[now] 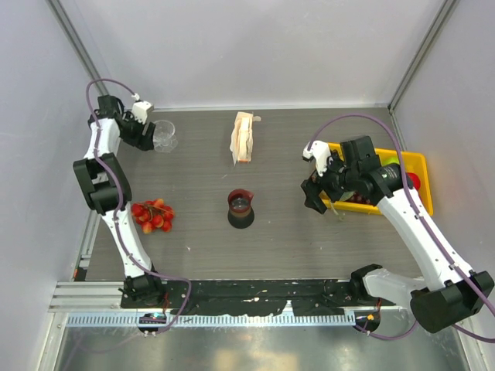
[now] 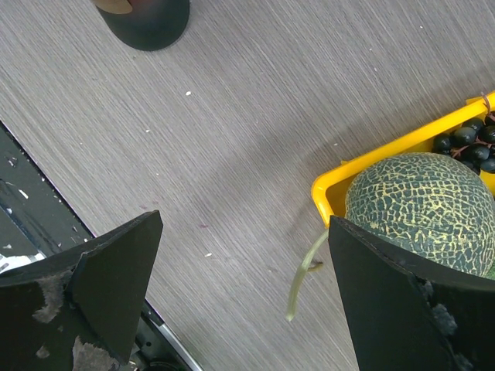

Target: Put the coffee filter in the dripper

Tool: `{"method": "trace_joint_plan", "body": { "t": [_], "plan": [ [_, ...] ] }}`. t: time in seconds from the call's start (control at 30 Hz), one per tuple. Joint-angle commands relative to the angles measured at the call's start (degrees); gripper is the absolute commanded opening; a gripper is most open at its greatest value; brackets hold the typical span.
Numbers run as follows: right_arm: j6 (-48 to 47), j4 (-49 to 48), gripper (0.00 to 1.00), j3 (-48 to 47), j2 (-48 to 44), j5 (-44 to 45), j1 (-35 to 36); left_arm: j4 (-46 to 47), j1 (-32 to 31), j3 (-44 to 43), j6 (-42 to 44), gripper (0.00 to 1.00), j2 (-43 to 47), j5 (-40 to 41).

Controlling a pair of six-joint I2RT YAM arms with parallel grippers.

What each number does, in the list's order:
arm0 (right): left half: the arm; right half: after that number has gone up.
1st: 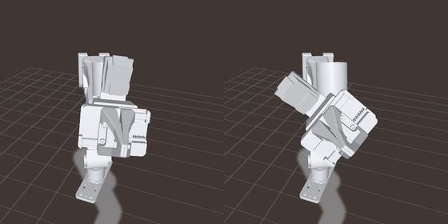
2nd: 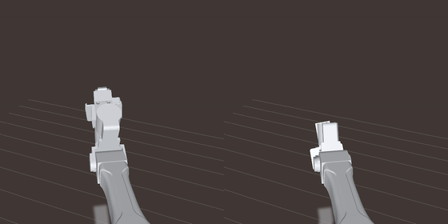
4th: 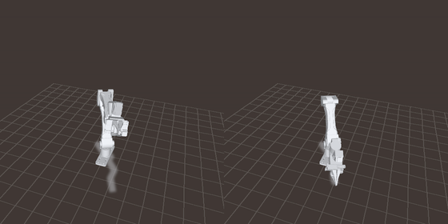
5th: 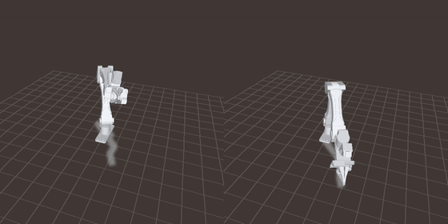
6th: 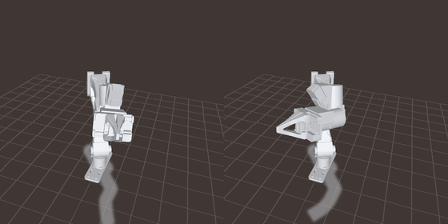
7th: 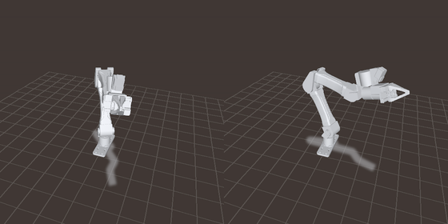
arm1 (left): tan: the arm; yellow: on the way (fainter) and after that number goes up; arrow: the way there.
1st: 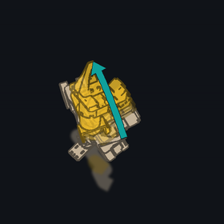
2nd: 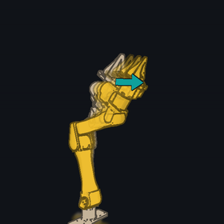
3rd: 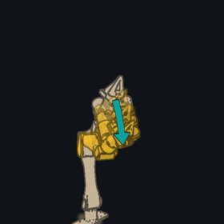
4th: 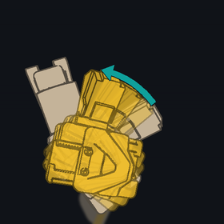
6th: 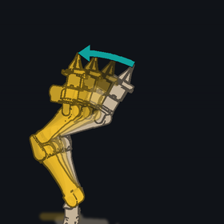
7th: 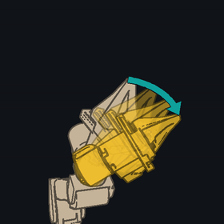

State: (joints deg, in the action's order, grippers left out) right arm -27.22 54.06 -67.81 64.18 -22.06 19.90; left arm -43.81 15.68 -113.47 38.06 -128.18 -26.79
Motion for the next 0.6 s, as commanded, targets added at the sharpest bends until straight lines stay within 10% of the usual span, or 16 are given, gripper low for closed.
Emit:
{"method": "trace_joint_plan", "body": {
  "t": [0.0, 0.57],
  "plan": [
    [-0.1, -0.8, 0.96, -0.2, 0.3, 0.4, -0.4, -2.5, -0.6, -6.5, 1.2, 0.7, -2.3, -0.9],
    [0.0, -0.4, 0.96, -0.9, 0.5, 1.1, -0.9, -10.4, -5.1, -13.3, 9.0, 0.31, -7.1, 2.2]
  ]
}}
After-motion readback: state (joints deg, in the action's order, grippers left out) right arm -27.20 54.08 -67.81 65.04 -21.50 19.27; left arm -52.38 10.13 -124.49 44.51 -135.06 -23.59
